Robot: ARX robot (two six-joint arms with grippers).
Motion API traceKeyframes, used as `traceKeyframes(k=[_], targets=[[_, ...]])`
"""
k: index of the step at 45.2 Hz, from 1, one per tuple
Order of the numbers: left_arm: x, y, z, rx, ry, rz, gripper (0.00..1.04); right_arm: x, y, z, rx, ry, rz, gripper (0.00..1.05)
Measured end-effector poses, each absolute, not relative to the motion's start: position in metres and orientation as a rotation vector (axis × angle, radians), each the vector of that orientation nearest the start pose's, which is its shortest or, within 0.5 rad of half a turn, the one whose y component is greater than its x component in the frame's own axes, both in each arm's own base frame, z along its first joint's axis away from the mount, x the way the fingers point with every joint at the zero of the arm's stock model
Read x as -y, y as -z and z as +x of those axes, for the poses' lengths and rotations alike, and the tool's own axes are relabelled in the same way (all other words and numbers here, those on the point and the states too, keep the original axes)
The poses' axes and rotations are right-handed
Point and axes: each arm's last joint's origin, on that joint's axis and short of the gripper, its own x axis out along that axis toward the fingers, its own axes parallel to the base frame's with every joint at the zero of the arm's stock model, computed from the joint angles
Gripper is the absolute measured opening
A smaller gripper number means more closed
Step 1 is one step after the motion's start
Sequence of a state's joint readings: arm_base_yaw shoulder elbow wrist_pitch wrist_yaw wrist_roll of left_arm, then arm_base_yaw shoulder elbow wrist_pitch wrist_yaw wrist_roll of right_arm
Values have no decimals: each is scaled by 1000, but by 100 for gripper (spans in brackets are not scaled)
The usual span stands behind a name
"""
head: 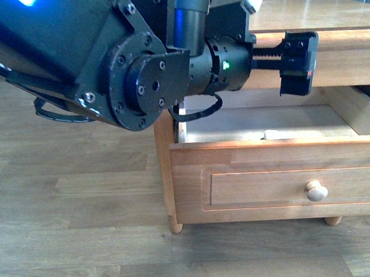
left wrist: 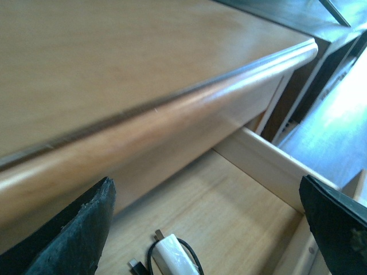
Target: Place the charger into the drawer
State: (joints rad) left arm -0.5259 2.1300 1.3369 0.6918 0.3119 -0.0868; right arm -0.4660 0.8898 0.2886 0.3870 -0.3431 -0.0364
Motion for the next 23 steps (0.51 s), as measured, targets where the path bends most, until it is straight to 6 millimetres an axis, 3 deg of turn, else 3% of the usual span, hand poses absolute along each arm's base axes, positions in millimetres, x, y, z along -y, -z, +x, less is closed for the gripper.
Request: traceKeyframes(k=[9,23], targets=[[209,-230,377,-45,610,-64,99,73,-199,168,-199,119,48,96],[115,-249,325,29,170,-136,99,73,-199,168,-199,119,48,96]])
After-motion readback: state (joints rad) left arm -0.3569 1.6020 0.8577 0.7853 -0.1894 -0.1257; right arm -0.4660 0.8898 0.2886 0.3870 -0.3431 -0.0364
